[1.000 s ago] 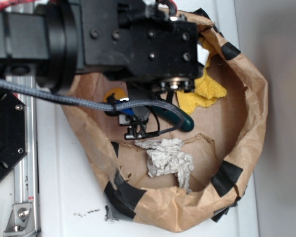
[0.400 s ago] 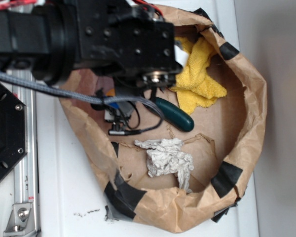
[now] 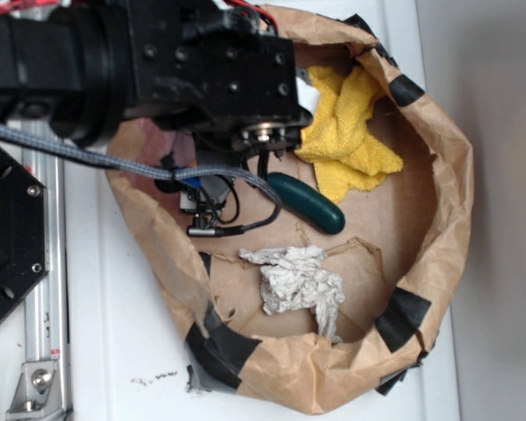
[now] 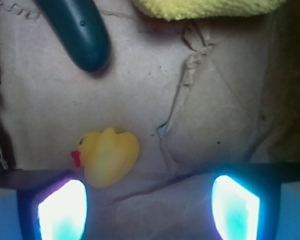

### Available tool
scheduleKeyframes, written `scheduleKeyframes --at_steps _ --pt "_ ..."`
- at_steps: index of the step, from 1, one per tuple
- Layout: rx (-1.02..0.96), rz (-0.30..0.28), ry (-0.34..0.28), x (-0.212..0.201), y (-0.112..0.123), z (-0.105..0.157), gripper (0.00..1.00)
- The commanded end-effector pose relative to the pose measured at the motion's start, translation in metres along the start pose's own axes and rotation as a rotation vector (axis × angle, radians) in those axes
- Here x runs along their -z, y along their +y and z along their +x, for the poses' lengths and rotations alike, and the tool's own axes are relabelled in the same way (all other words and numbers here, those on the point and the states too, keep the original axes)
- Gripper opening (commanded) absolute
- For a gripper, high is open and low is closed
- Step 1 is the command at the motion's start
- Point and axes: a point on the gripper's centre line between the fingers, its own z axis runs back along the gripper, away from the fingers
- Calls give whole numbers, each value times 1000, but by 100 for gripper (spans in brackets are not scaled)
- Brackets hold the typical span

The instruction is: Grab the yellow duck.

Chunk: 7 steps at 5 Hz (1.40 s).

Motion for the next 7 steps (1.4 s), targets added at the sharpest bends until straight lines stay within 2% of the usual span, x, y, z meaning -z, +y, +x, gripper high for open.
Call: scheduleKeyframes --at_steps 1,2,4,5,7 --pt "2 6 -21 0 -1 -3 100" --pt "-40 24 -41 6 -3 2 100" --pt "-26 63 6 39 -8 17 100" --pt "22 68 20 41 -20 17 100" --pt "27 68 4 36 -24 15 100"
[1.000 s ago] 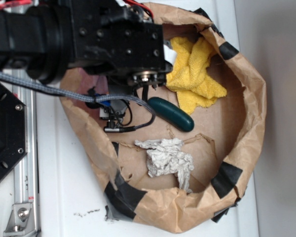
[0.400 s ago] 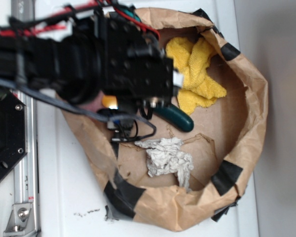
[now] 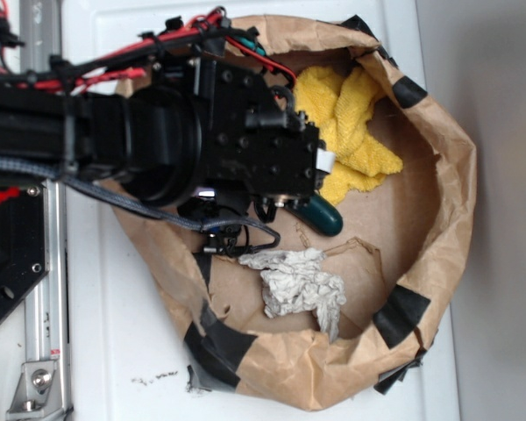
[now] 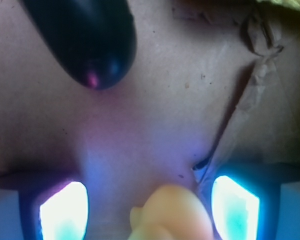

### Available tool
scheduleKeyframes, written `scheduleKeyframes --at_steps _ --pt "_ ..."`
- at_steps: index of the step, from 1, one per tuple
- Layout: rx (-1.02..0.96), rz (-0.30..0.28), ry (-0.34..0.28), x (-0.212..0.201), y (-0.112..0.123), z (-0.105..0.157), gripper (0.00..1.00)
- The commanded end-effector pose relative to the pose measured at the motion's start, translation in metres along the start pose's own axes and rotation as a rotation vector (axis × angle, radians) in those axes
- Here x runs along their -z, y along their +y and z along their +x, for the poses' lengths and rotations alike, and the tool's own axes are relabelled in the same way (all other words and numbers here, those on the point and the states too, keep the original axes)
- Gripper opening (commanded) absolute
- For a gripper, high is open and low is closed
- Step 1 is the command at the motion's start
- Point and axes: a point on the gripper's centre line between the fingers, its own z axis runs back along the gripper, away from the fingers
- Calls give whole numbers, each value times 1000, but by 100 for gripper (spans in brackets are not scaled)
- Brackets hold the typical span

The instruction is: Grab the yellow duck.

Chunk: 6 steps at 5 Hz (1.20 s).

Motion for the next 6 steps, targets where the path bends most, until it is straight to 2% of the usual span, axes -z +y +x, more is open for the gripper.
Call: scheduleKeyframes --at_steps 1,2,4,5,6 --pt "0 -10 -22 -1 -2 -1 100" --pt "0 -41 -1 -6 2 -6 100" --pt "-15 -84 97 14 2 -8 100" --pt "-22 -119 122 23 3 -13 100" --pt "-31 -138 110 22 5 -19 83"
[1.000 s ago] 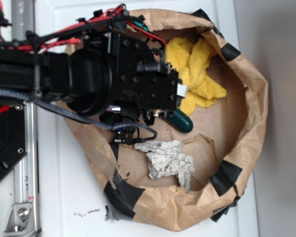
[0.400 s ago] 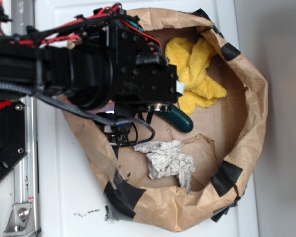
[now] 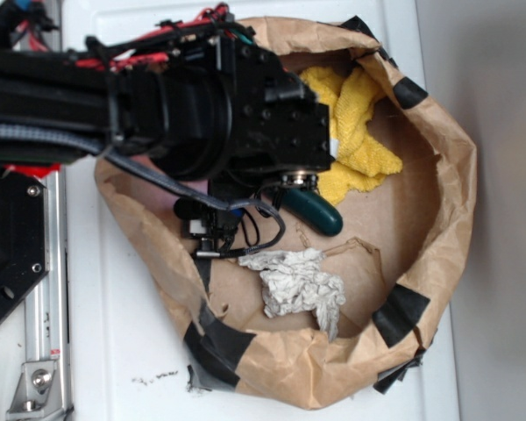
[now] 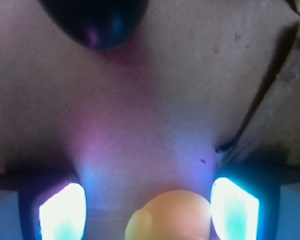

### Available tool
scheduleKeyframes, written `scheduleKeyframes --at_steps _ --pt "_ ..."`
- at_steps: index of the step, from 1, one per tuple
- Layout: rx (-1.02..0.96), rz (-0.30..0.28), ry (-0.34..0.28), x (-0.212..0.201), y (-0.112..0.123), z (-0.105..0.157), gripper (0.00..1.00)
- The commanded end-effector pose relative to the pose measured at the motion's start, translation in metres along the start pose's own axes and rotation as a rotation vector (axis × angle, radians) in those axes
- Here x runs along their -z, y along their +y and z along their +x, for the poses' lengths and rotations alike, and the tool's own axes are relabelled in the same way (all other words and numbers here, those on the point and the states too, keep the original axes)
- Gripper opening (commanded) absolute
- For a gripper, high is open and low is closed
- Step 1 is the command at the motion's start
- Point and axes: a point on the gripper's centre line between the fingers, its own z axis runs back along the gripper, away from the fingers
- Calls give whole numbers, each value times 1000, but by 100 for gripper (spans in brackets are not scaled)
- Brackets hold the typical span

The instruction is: Grab the yellow duck.

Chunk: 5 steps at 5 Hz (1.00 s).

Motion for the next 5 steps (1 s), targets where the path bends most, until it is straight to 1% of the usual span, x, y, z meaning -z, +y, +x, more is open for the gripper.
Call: scheduleKeyframes --at_steps 1,2,4,5 --pt "-28 -37 -23 5 5 -16 0" --pt "-31 -39 -40 0 5 -18 0" --pt "-31 -32 -50 -6 4 -17 0" --pt "-43 -29 -65 -12 6 -15 0"
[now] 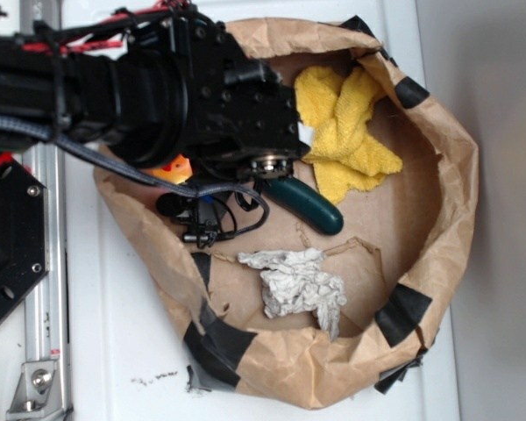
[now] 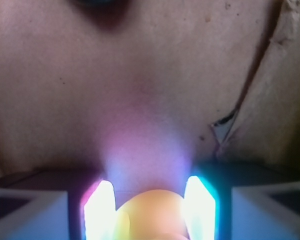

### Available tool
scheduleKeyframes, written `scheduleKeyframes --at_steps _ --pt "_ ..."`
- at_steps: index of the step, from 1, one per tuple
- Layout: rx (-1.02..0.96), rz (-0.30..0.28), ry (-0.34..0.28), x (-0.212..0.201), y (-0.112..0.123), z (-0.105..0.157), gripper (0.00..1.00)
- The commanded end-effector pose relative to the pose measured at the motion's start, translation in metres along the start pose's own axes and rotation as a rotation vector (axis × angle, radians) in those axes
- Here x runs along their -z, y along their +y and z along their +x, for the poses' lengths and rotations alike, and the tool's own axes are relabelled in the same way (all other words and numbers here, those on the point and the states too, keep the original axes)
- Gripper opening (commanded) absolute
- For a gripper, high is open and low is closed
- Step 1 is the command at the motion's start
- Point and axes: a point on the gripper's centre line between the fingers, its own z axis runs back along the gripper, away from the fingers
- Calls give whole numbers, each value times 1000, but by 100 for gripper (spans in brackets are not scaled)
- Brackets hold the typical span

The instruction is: Grab the yellow duck.

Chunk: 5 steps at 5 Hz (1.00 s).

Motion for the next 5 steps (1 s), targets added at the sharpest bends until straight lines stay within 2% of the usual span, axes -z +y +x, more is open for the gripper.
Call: scheduleKeyframes --at_steps 1,2,3,5 --pt "-36 -63 -149 -47 -1 9 0" --pt "-74 -96 -344 -106 -16 20 0" --pt "-38 -96 -381 -137 -27 24 0" --pt "-56 -93 -390 -129 -26 22 0"
